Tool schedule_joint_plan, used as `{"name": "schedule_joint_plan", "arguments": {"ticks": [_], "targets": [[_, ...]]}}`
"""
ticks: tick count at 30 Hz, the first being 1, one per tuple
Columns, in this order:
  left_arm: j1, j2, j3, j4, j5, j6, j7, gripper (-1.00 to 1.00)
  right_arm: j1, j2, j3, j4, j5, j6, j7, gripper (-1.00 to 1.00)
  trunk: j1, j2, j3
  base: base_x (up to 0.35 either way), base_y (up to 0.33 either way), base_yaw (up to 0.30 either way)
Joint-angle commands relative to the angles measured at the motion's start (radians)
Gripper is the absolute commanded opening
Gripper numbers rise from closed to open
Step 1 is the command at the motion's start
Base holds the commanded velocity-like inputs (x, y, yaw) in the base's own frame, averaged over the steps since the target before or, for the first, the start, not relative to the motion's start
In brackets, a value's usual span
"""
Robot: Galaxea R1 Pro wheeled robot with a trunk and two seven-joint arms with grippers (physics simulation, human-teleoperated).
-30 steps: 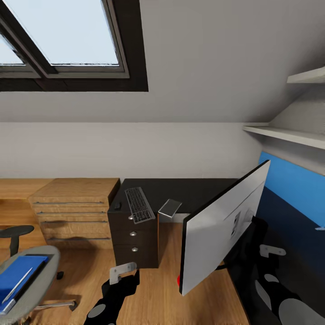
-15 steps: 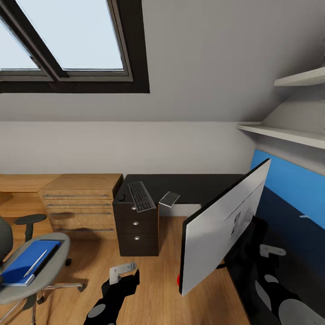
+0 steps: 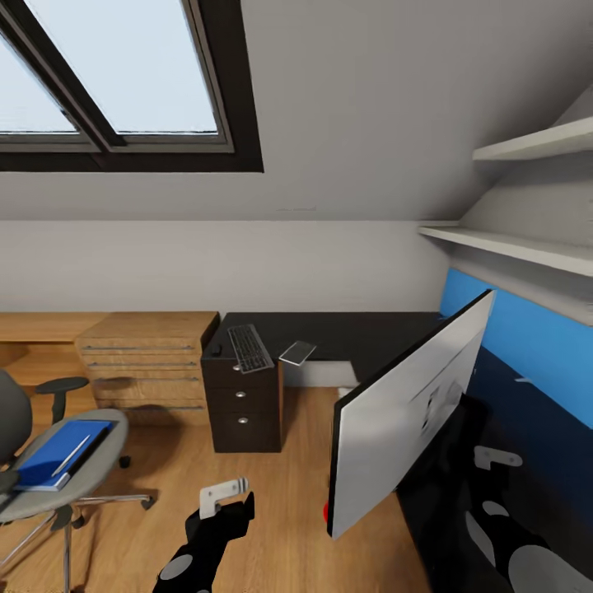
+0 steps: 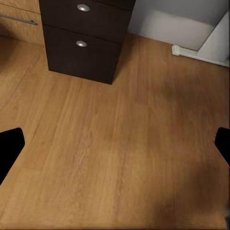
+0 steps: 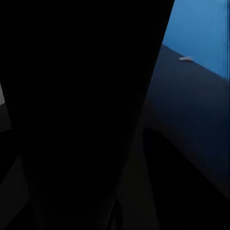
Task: In the bedroom, organize the workspace by keeping the computer under the desk, ensuring the monitor is on the desk, placing the keyboard on the desk next to the monitor, placing the mouse on the desk next to the keyboard, moving the folder from the swivel chair onto the desk next to the mouse, stacking the notebook on top of the folder with the pen on top of the notebook, and positioning the swivel chair next to the desk.
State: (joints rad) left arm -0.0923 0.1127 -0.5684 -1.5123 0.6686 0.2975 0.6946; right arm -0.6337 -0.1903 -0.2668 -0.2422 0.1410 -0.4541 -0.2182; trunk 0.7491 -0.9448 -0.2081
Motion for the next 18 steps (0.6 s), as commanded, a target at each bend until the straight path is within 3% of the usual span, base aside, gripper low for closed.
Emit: {"name": "schedule_joint_plan", "arguments": {"ticks": [1,18], "targets": [[-0.001,0.001,-0.003,-0.002,0.004,0.003,0.008,1.00,-0.001,0.000,-0.002,-0.001,0.008,-0.005,-0.004,-1.00,0.000,-0.001,-0.001,-0.067,-0.321,0.000],[-0.001,0.001,-0.005,-0.002,0.002,0.002,0.008,1.00,-0.001,0.000,-0.002,-0.001,0.009,-0.005,-0.004,-1.00,0.000,-0.001,-0.001,0.018,-0.345,0.000]]}}
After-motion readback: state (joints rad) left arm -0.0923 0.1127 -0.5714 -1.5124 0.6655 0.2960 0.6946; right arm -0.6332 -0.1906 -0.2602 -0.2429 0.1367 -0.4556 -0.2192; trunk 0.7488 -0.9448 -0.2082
